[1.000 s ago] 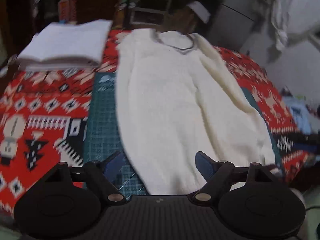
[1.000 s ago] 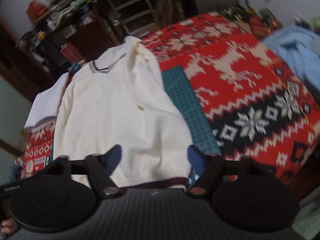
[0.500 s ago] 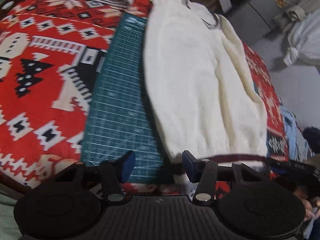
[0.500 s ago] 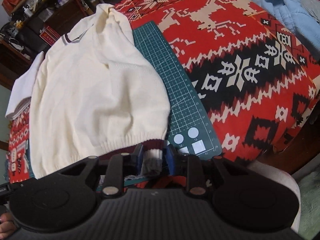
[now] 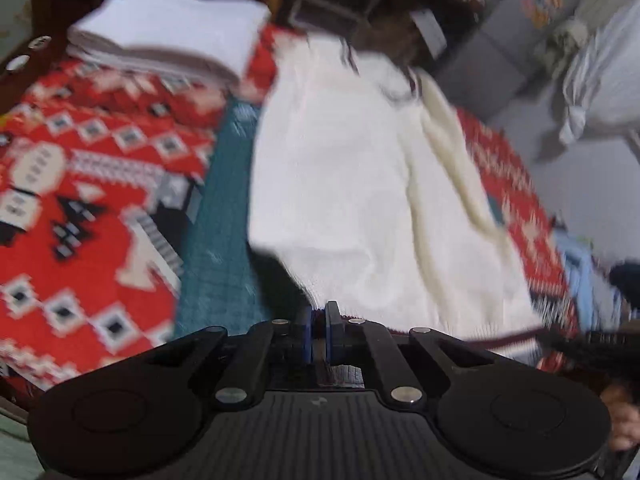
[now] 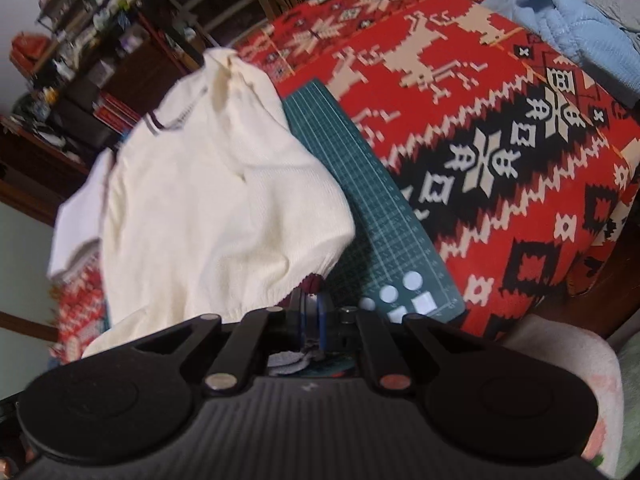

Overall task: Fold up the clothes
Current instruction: 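Grasp the hem with both grippers and pull it to straighten the sweater, then release the hem and smooth the sweater body with both grippers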

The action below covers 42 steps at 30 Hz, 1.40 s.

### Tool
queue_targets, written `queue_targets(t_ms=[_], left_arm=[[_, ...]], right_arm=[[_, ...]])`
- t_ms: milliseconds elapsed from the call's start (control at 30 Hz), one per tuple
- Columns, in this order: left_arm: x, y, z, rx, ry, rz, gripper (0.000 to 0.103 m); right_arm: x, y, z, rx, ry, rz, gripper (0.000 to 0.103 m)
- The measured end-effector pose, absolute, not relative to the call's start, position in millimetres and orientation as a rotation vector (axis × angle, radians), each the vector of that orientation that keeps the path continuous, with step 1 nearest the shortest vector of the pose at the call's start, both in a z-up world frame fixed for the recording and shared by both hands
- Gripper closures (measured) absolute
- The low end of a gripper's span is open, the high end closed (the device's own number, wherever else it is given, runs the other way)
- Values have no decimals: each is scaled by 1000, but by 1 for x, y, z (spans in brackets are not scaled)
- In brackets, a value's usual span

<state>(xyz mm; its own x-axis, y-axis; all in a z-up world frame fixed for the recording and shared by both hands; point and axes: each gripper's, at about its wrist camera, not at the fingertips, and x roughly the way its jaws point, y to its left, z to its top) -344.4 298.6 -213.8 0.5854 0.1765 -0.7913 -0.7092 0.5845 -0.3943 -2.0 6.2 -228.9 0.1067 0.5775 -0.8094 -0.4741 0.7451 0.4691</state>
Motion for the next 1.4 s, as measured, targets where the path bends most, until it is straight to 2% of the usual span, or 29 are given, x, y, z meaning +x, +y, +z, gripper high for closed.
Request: queue_targets(t_ms=[200,433,600,767,967,1033,1100,1133,1167,1200,1233,1300,1400], left_arm=[[-352,308,-203,-804,808,582,97],[-341,289,-268,-786,1027,589,97],[-351,275,-255,-719,1009,570,97],[-349,274,-265,-692,1037,580,96],[-352,270,-261,-618,1050,621,76],[-359,267,-251,-584,1025,631,70],[-364,263,-240,-564,986,631,66],[-366,261,-234,-555,965,628,59],[-365,258,-230,-540,947,627,55],[-363,255,-225,-524,929,626,44],[-358,253,-222,-508,912,623,32],[-345,247,-217,-473,876,620,28],[-316,249,-219,-434,857,629,21]], right_arm=[[-2,-1,-210,113,1174,714,97],[-9,-8,-254,-9,1231,619,98],[-17,-17,-257,-37,1216,602,98],[-20,-12,-265,-87,1210,605,97],[-33,-13,-246,-145,1127,656,89],[-36,-17,-233,-143,1084,686,82],[-40,-18,-220,-140,1033,721,68],[-43,-18,-214,-139,1009,742,64],[-46,-15,-210,-141,994,768,52],[-49,-12,-206,-148,977,795,39],[-52,-5,-203,-168,957,826,35],[-58,10,-199,-213,917,885,24],[-62,42,-201,-301,870,952,15]])
